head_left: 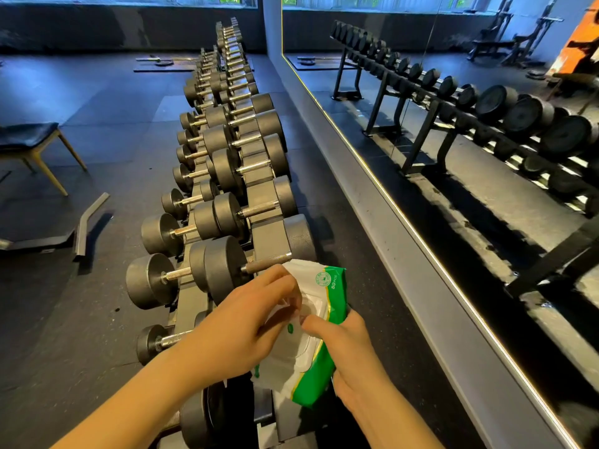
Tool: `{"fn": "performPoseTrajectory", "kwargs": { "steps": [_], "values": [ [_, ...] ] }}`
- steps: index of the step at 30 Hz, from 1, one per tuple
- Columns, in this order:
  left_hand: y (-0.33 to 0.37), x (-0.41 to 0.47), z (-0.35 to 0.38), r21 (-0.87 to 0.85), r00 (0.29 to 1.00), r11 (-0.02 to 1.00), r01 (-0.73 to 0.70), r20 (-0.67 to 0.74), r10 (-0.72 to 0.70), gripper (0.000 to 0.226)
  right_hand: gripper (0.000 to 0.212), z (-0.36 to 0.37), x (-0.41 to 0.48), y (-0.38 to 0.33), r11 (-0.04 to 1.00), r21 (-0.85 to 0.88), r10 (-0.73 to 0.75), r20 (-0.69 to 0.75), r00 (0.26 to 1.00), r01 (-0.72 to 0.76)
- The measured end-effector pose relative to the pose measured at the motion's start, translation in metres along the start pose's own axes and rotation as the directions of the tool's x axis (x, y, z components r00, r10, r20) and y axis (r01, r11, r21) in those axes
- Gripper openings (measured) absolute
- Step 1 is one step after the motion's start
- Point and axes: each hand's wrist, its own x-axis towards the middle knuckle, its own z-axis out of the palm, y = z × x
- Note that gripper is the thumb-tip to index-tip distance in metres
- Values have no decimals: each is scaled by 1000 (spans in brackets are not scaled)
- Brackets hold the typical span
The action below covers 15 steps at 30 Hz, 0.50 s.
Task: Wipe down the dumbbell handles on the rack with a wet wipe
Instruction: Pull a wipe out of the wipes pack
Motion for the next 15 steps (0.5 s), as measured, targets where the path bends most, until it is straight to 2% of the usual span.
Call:
{"fn": "performPoseTrajectory", "kwargs": {
  "steps": [4, 9, 15],
  "values": [
    [-6, -2, 1, -7, 997, 997, -75, -6, 75, 9, 54, 5, 0, -2, 1000, 6, -14, -81, 997, 14],
    [-4, -1, 3, -127, 993, 985, -118, -34, 115, 7, 45, -1, 4, 1, 999, -34, -48, -215, 975, 41],
    [-4, -5, -2, -347, 998, 936, -67, -37, 58, 9, 44, 4, 0, -1, 995, 30, -89, -262, 961, 100]
  ]
}}
